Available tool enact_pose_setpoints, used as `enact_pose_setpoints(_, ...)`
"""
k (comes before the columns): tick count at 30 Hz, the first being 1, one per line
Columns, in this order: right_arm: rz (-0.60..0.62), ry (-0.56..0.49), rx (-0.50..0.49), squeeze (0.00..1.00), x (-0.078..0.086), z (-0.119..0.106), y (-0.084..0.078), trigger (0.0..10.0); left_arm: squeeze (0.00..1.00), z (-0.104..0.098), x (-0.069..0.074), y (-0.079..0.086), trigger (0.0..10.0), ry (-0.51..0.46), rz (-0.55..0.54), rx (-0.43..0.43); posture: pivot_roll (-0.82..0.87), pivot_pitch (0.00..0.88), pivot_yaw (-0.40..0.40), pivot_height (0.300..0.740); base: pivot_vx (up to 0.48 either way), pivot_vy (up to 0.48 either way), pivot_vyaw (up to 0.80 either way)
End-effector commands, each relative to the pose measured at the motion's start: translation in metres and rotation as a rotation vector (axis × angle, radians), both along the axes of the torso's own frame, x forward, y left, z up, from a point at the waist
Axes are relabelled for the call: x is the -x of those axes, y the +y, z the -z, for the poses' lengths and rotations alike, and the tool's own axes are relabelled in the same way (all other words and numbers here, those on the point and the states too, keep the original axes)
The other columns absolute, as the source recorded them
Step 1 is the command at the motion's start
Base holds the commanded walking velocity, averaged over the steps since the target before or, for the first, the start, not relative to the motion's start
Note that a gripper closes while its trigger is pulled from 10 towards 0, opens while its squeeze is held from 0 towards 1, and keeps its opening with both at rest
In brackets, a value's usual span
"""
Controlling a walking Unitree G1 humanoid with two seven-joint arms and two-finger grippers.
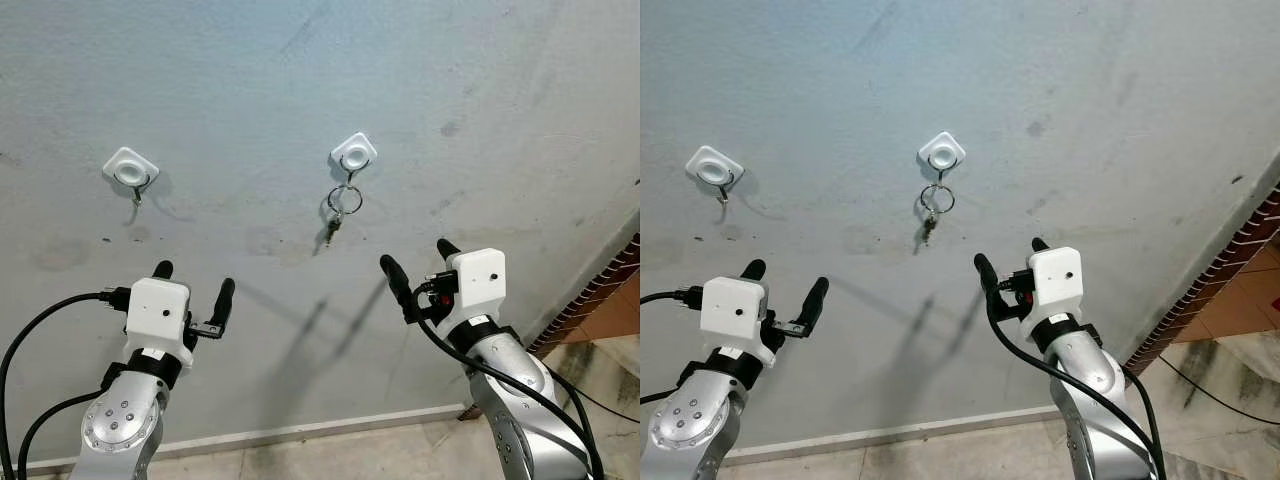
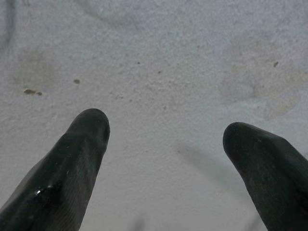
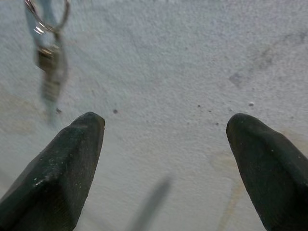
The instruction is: Hang keys on a hook
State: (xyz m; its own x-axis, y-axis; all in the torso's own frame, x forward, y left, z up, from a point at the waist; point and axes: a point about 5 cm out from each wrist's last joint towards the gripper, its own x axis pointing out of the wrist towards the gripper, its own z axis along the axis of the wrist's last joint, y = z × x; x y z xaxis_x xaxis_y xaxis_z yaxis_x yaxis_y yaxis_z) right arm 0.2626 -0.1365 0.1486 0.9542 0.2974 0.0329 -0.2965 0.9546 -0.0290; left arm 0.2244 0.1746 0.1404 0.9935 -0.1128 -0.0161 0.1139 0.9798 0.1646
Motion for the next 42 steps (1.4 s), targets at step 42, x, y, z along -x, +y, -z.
enact_pose_setpoints(42, -0.023, 0.022, 0.007, 0.0, -0.0029, 0.0048, 0.0068, 10.0, 0.0, 0.0012, 0.0006, -0.0054, 10.0, 0.021, 0.046, 0.014, 0.1, 0.0, -0.01, 0.74, -0.143, 0.237, 0.0)
